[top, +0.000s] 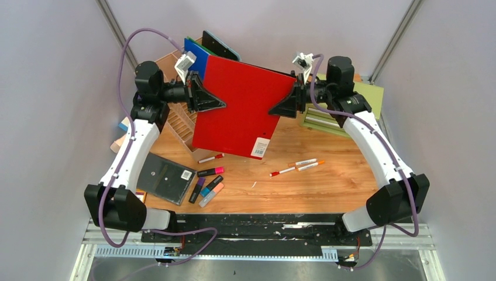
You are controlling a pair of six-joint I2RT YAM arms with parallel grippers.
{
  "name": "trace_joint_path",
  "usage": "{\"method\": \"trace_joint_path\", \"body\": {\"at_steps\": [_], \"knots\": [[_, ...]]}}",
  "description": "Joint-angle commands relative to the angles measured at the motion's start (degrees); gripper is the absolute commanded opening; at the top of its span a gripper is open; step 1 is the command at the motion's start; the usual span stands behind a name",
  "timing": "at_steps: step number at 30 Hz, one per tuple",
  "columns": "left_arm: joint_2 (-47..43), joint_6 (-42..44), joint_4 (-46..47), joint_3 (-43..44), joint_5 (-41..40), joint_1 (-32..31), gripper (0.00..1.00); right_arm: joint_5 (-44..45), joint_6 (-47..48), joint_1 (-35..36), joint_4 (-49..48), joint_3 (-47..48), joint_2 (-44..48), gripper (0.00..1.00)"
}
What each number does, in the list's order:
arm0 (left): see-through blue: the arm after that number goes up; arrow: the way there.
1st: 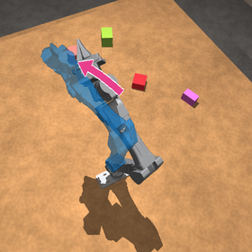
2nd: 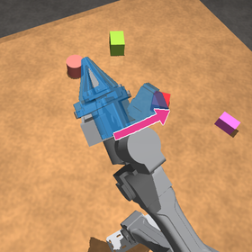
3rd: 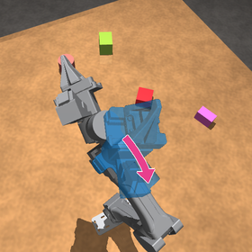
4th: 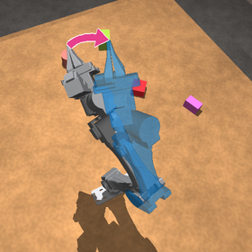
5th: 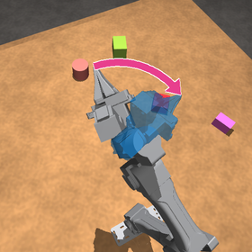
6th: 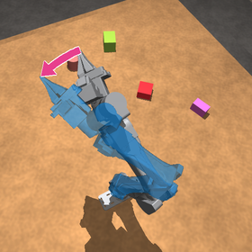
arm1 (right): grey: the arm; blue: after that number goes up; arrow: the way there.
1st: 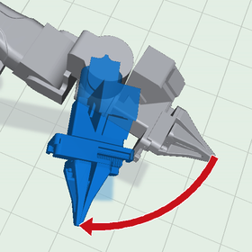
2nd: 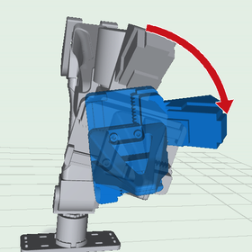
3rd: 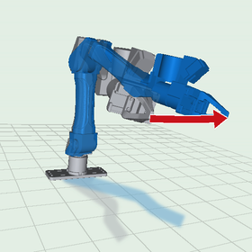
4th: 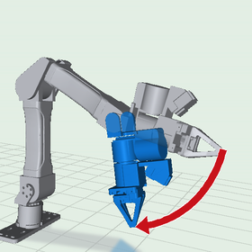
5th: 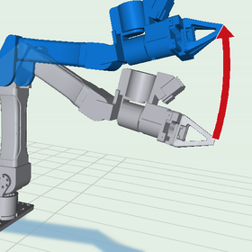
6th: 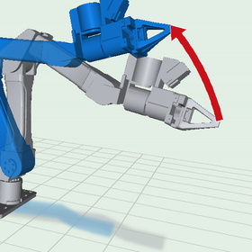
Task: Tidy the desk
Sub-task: Place the folder in the storage box.
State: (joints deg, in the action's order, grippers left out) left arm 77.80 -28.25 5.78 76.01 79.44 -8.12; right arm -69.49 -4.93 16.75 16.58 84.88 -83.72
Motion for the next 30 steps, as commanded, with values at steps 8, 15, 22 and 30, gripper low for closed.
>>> {"method": "trace_joint_path", "body": {"at_steps": [8, 15, 22, 30], "knots": [[2.12, 8.68, -9.76, 5.35, -2.84, 3.71, 0.51, 0.52, 0.86, 0.69, -1.77, 6.74, -0.39, 0.00], [2.43, 26.55, -31.93, 14.59, -19.05, 10.99, 0.93, 15.82, 7.30, 3.78, 4.84, 17.86, -5.01, 0.00], [3.17, 25.59, -37.82, 19.59, -31.46, 19.82, 0.96, 31.77, 9.13, 10.31, 6.83, 30.60, -13.98, 0.00], [0.37, 29.48, -43.48, 20.84, -44.15, 21.08, 0.99, 43.89, 9.10, 17.86, 6.93, 42.84, -24.63, 0.00]]}}
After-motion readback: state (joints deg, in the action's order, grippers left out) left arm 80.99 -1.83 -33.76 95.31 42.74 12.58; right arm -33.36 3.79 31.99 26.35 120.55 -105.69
